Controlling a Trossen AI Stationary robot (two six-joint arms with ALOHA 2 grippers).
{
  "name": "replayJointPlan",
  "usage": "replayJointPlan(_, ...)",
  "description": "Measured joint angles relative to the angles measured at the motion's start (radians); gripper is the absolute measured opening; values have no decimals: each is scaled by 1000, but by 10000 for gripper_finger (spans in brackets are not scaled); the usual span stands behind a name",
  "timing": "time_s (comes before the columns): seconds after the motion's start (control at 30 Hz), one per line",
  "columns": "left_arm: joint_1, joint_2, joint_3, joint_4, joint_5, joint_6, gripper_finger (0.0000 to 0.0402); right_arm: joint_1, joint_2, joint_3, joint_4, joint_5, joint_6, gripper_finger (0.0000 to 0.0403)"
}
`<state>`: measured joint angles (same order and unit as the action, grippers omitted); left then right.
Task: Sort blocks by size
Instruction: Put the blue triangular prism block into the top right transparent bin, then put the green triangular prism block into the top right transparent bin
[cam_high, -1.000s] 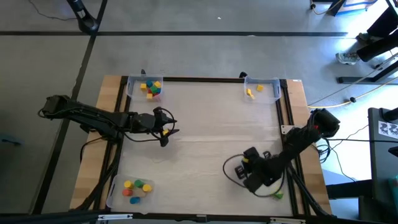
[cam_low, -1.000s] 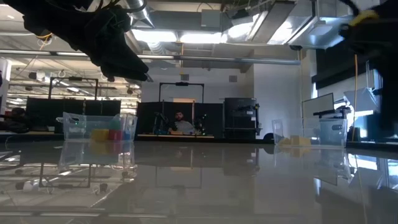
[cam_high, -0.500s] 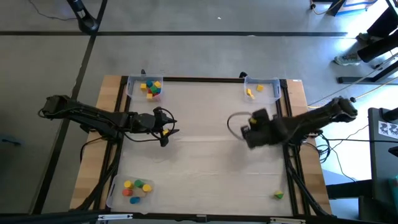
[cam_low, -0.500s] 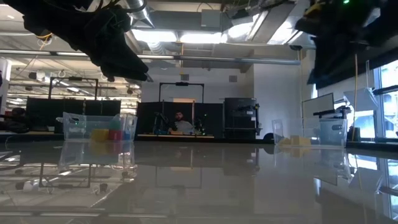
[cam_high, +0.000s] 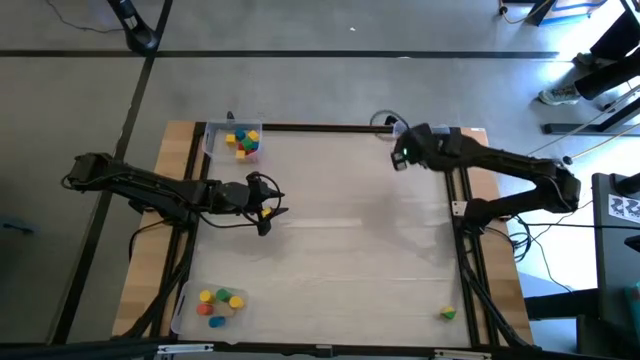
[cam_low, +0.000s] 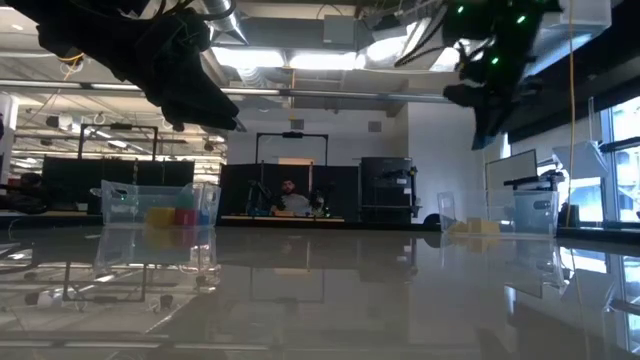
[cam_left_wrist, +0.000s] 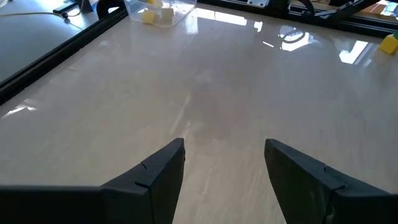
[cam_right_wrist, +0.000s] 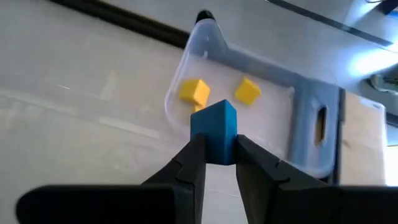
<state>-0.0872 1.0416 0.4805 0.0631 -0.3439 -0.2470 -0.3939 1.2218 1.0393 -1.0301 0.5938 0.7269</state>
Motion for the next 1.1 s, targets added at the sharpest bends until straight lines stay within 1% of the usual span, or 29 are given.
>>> replayJointPlan(0.1, 0, 0, 0, 0, 0, -7, 210, -110, 22, -14, 119, -50, -114, 78)
replayJointPlan(0.23, 0, 0, 0, -1, 0, -13, 210, -215, 62, -37, 225, -77, -206, 78)
replayJointPlan(0.33, 0, 0, 0, -4, 0, -13, 210, -270, 96, -49, 254, -65, -247, 78)
replayJointPlan(0.5, 0, 0, 0, -9, 0, -18, 210, -322, 146, -56, 263, -61, -295, 82)
replayJointPlan(0.63, 0, 0, 0, -8, 0, -23, 210, -323, 165, -56, 280, -55, -367, 104)
replayJointPlan(0.77, 0, 0, 0, -8, 0, -37, 210, -320, 161, -56, 272, -60, -418, 158)
replayJointPlan(0.87, 0, 0, 0, -8, 0, -38, 210, -313, 140, -36, 181, -74, -427, 201)
replayJointPlan(0.97, 0, 0, 0, -7, 0, -41, 210, -271, 107, 9, 65, -130, -409, 231)
replayJointPlan(1.1, 0, 0, 0, -7, 0, -42, 210, -148, 41, 60, -61, -266, -348, 252)
